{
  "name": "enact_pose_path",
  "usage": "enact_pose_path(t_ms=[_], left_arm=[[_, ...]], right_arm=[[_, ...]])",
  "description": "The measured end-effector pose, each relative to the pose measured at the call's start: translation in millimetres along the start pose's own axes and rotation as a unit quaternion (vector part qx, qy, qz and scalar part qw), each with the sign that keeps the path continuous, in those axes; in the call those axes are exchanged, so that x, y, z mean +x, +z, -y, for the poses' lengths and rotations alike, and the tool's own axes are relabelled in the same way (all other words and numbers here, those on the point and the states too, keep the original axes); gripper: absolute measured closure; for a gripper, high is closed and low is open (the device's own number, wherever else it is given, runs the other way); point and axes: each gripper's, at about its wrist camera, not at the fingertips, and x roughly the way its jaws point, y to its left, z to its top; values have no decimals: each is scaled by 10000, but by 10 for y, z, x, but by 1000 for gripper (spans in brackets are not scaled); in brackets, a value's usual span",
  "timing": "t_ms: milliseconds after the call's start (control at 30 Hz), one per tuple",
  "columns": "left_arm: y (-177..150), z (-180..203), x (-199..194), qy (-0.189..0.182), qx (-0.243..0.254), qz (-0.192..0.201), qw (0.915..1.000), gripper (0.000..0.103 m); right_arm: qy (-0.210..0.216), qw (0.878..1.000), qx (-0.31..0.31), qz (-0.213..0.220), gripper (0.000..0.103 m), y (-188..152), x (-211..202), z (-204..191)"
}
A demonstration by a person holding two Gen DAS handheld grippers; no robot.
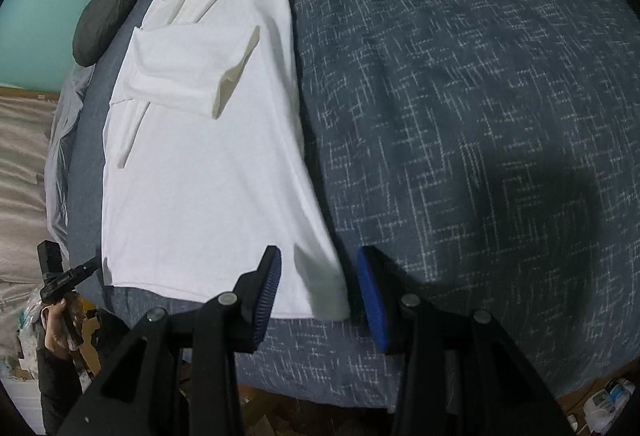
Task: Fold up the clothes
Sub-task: 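Move both open grippers to the two corners of the white shirt hem, then close both grippers on the hem corners and lift the hem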
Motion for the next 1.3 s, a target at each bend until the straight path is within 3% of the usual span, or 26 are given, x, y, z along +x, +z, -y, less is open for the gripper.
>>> enact_pose_path(t_ms=[233,367,433,500,700,1133,1300], left_arm=[[-63,52,76,57,148,-23,9999,63],[-58,64,121,32,183,-41,9998,92],[-49,111,164,23,223,-44,9997,95],[-47,155,191,31,280,-47,9996,100],[-20,293,148,60,410,20,9991,100],[-77,655,-474,-82,726,533,9959,101],[-110,817,-642,-143,896,709,9934,101]], right_arm=[[-71,9998,-104,-121,63,-69,68,-64],[-95,9997,-170,-127,64,-77,101,-109],[-125,9996,-201,-147,72,-93,109,-114],[-153,9996,-210,-149,87,-116,111,-113],[-102,9993,-355,-57,97,-174,56,-188],[374,9937,-891,567,98,-165,-529,-545],[573,9883,-1177,785,99,-166,-758,-864]])
